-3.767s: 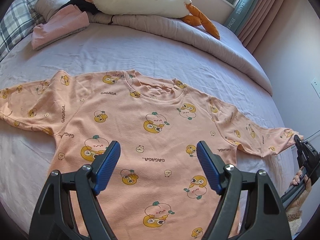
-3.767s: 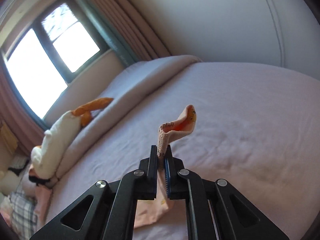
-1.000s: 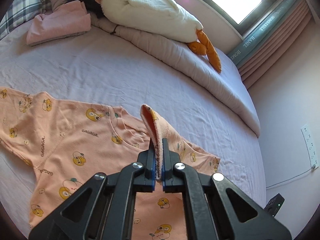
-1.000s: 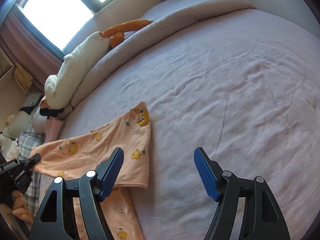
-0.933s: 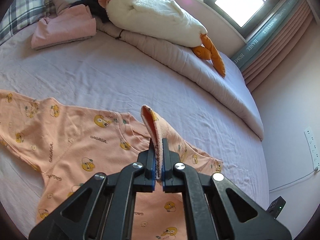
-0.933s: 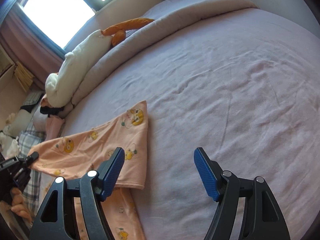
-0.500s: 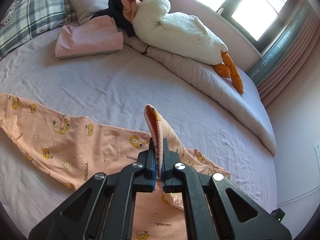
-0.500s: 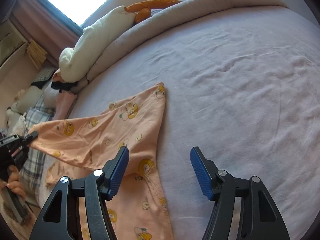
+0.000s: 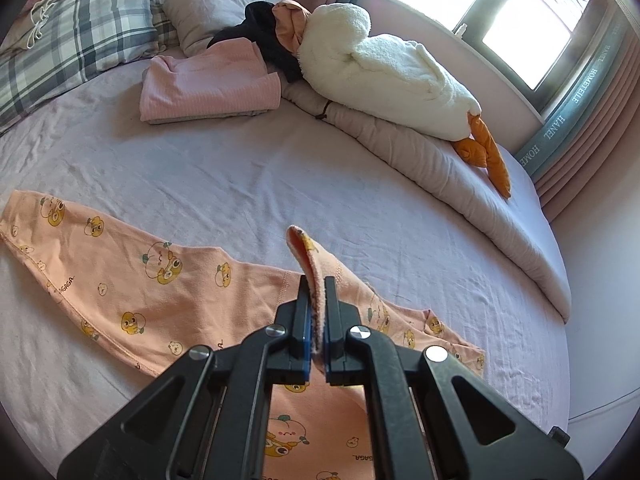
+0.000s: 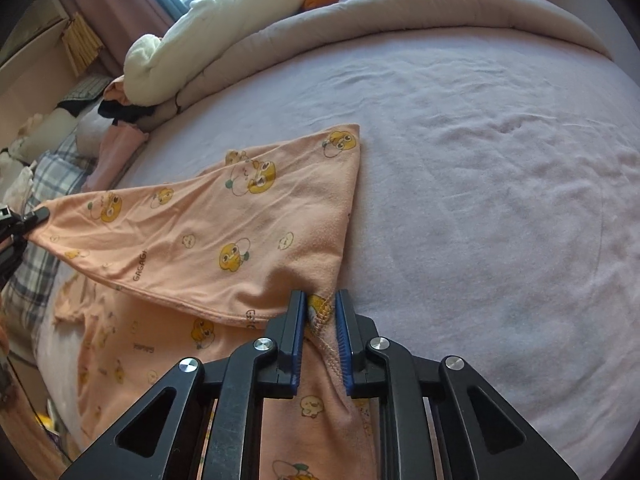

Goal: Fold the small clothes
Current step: 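Lift the side edge with the left gripper and fold it over the body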

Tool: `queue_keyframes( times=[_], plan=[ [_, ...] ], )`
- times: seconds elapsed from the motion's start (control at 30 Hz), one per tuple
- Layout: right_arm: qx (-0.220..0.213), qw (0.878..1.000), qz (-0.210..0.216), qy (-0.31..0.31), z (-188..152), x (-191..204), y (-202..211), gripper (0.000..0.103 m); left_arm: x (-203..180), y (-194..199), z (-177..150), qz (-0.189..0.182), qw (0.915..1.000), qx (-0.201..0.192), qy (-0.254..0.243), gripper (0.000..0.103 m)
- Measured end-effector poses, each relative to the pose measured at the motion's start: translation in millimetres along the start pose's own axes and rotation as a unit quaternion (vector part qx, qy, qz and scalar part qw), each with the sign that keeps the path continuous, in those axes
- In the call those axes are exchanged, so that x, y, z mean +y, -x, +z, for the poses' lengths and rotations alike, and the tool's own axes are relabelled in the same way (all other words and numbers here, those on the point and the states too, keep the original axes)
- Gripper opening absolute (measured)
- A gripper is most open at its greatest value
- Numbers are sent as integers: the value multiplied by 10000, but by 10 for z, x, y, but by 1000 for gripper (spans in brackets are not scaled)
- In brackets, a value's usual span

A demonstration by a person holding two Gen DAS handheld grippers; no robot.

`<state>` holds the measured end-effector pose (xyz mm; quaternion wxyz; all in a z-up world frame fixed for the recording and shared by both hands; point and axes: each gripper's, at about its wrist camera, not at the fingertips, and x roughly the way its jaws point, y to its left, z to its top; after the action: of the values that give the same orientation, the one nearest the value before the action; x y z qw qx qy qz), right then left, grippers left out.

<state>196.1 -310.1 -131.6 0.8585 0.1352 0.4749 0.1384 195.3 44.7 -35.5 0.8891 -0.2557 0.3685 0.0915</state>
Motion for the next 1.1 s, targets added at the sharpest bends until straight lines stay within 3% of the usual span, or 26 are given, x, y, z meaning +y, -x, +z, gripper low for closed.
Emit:
queue_keyframes(
  times=[0.7,1.1],
  plan=[
    [46,10000,-75,17,12,37,-20,16,425,-525,-217,789,9951,596,10,4],
    [67,9999,-130,30,15,69,-54,16,536,-689,-286,937,9922,825,-5,4]
  ],
)
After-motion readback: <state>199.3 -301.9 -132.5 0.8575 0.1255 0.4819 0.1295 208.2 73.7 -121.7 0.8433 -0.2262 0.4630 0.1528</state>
